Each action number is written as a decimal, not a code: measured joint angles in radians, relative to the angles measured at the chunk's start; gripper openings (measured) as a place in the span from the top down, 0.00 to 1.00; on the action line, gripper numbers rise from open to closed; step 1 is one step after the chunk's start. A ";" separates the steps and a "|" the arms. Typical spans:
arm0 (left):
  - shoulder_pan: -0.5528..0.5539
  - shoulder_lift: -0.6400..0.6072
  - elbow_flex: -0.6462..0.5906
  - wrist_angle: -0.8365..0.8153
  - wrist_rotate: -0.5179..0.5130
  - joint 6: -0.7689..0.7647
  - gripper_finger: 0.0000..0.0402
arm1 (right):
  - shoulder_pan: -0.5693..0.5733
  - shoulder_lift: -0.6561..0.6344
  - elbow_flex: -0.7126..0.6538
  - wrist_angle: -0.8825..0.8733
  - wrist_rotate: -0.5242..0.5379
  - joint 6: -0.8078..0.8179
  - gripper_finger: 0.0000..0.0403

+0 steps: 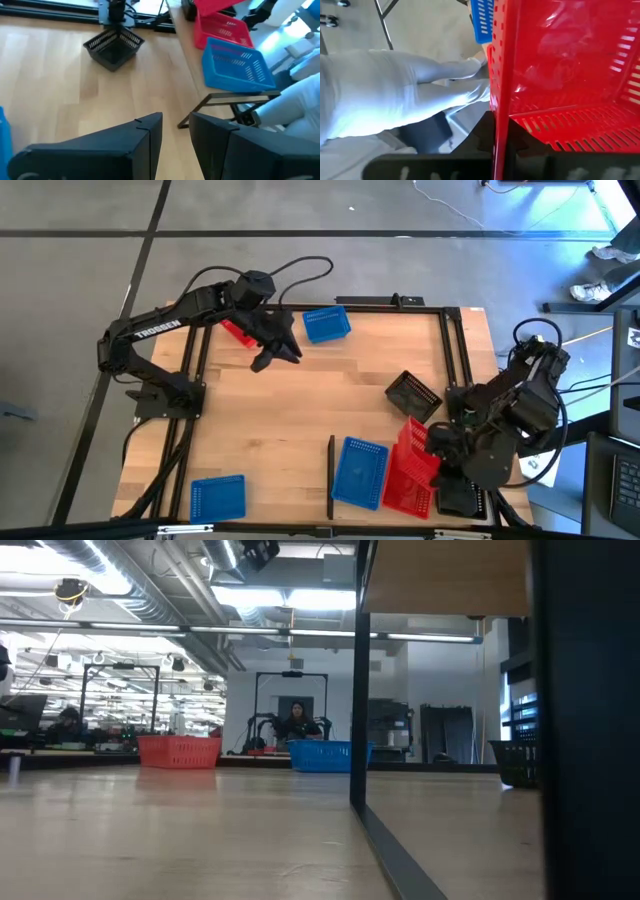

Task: Stack baskets on shelf by color
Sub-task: Stack the right red bin on top of the red bin on the shelf

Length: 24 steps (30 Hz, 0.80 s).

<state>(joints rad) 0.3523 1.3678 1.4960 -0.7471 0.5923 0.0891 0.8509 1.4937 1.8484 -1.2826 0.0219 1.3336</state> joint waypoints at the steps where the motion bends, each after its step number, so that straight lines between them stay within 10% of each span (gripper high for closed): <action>1: 0.000 0.000 0.000 0.000 -0.003 0.000 0.78 | 0.000 0.000 0.000 0.003 -0.011 0.019 1.00; 24: 0.021 0.001 0.000 0.000 -0.037 0.002 0.78 | 0.000 0.001 -0.038 0.022 -0.068 0.020 1.00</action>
<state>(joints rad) 0.3729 1.3685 1.4960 -0.7475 0.5549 0.0914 0.8504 1.4945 1.8108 -1.2607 -0.0462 1.3536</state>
